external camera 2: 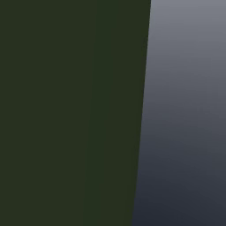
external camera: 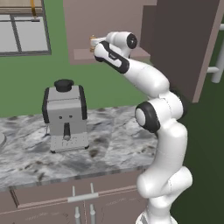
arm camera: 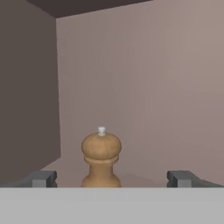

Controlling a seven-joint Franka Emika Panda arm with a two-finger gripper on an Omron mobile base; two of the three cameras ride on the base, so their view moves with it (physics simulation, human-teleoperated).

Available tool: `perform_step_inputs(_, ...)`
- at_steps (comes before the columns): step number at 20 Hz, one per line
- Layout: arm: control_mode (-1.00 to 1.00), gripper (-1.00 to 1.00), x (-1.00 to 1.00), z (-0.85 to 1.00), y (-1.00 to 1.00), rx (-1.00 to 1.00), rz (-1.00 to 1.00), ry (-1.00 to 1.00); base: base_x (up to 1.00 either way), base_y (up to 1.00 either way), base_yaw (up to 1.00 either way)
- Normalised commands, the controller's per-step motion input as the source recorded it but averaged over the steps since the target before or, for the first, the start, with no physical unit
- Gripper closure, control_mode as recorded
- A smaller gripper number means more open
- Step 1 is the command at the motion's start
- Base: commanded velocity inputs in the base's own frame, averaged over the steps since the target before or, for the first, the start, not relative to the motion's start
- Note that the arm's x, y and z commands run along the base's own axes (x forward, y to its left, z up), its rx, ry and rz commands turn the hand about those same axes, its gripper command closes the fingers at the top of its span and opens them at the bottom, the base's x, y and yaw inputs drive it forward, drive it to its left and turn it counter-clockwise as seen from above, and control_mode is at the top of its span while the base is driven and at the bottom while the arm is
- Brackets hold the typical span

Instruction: Retrieve the shaker from the cabinet and place it next the steak on a plate on the dining table.

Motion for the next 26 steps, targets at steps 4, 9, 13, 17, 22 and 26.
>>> perform_step_inputs(4,-1.00,-1.00,0.26,0.00,0.15,-0.02,0.00,0.00,0.00,0.00,0.00)
perform_step_inputs(9,-1.00,-1.00,0.21,0.00,0.08,0.00,0.00,0.00,0.00,0.00,0.00)
perform_step_inputs(13,-1.00,-1.00,0.12,0.00,0.20,0.00,0.00,0.00,0.00,0.00,0.00)
perform_step_inputs(17,-1.00,-1.00,0.01,-0.02,0.18,0.00,0.00,0.00,0.00,0.00,0.00)
perform_step_inputs(22,-1.00,-1.00,0.01,0.00,0.02,0.00,0.00,0.00,0.00,0.00,0.00)
perform_step_inputs(26,-1.00,-1.00,0.01,0.00,0.00,0.00,0.01,0.00,0.00,0.00,0.00)
